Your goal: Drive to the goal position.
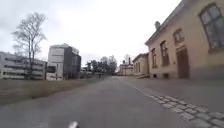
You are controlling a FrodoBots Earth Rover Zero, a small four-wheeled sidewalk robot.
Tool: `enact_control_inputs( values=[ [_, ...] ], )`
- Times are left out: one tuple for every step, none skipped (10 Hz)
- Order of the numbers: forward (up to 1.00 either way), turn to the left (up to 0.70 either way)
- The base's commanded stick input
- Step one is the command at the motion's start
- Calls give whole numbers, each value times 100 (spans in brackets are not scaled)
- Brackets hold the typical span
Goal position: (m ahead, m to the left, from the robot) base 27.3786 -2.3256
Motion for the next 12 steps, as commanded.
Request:
enact_control_inputs(
  values=[
    [70, -6],
    [70, 0],
    [70, 0],
    [70, 0],
    [70, 0],
    [70, 0],
    [70, 0],
    [70, 0],
    [70, 0],
    [70, 0],
    [70, 0],
    [70, 0]
  ],
)
